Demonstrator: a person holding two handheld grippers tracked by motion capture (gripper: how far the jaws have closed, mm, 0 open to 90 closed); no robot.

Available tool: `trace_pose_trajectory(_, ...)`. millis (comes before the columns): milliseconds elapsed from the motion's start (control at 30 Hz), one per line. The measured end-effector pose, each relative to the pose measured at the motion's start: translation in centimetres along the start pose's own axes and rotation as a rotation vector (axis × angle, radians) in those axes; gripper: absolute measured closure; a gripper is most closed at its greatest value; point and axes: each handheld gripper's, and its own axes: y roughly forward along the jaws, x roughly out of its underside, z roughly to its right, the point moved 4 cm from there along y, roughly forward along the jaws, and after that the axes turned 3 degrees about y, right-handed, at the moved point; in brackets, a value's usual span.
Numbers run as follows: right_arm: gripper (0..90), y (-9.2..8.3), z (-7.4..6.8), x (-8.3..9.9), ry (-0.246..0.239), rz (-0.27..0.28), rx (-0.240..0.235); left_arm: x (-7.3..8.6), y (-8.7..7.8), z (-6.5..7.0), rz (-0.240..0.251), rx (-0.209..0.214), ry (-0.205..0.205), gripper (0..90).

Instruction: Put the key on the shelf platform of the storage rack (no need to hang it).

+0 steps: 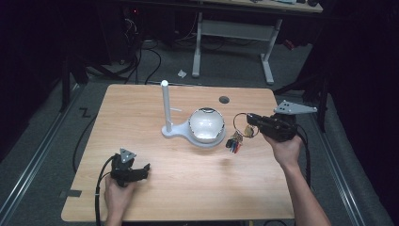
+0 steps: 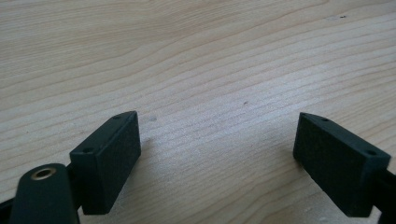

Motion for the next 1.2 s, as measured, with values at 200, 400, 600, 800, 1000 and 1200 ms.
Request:
trace_pose_trajectory(200, 83.2, 0.7, -1.0, -1.2, -0.021, 0.001, -0.034, 0.0, 0.0, 0.0, 0.001, 0.000, 0.001, 15.3)
trace_pose_trajectory(400, 83.2, 1.3, -1.8, -2.5, -0.044, 0.008, -0.056, 0.0, 0.0, 0.0, 0.001, 0.001, 0.001, 15.3)
trace_pose_trajectory(600, 83.2, 1.9, -2.3, -4.1, -0.058, 0.021, -0.067, 0.0, 0.0, 0.0, 0.000, 0.000, 0.001, 15.3)
trace_pose_trajectory(800, 83.2, 2.8, -2.6, -5.0, -0.070, 0.013, -0.066, 0.0, 0.0, 0.0, 0.000, 0.000, 0.001, 15.3)
trace_pose_trajectory(1000, 83.2, 4.6, -2.5, -5.7, -0.056, 0.021, -0.062, 0.0, 0.0, 0.0, -0.002, -0.002, -0.005, 15.3)
trace_pose_trajectory(1200, 83.1, 6.2, -2.4, -5.6, -0.056, 0.008, -0.047, 0.0, 0.0, 0.0, 0.001, 0.001, 0.005, 15.3)
